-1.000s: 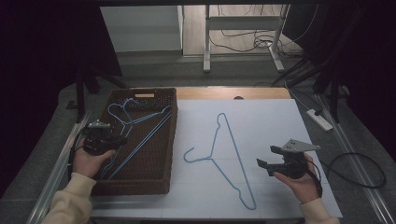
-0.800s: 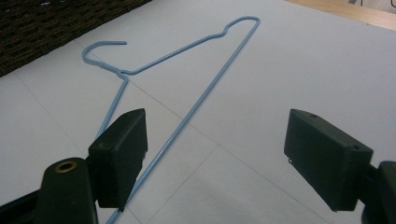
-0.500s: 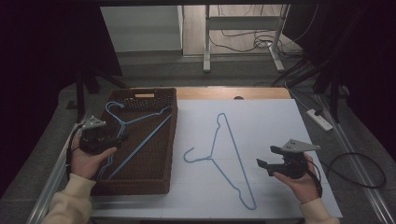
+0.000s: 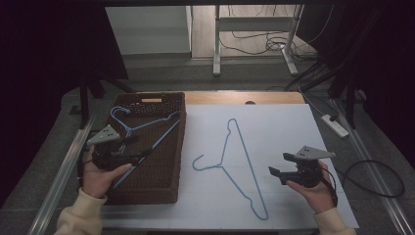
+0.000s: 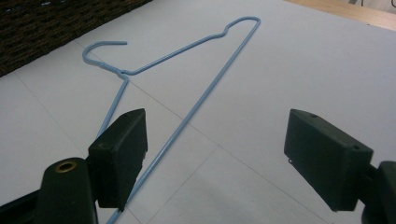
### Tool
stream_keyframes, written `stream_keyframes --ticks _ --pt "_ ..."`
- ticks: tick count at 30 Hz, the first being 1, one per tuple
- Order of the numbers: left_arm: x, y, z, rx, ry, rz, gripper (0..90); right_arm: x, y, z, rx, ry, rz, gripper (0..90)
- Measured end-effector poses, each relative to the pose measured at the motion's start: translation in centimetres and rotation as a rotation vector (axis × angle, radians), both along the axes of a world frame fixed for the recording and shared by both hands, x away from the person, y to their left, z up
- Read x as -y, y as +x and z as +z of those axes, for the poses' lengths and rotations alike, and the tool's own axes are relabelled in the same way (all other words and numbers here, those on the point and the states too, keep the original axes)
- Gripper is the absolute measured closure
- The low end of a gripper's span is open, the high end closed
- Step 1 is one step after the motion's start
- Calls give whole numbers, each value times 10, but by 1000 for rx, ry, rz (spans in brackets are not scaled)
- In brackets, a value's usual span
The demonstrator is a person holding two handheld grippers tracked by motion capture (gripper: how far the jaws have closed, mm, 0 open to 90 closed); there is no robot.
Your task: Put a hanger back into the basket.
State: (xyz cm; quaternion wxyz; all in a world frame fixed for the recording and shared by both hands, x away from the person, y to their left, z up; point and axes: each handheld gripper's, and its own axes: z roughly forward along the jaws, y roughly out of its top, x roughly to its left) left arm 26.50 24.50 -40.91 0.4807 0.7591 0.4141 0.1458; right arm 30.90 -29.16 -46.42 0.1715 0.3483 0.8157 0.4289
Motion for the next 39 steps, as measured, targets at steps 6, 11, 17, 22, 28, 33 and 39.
stream_keyframes --ticks 6,11,17,22,28,33,39 --pt "10 -8 -4 13 -21 -26 279 -1 0 0 0 0 3 222" --pt "17 -14 -8 30 -20 -48 280 -2 1 0 0 -4 10 222" --pt "18 -19 -12 42 -23 -48 279 -3 0 1 6 -3 12 230" --pt "20 -24 -15 56 -21 -52 279 -6 1 -1 -5 -11 19 230" --pt "24 -31 -17 69 -31 -63 280 -13 4 -2 -9 -34 32 231" --pt "30 -35 -22 59 -21 -77 280 -25 11 -3 -14 -76 53 272" --pt "32 -35 -26 54 -17 -75 279 -42 31 -2 -46 -111 76 385"
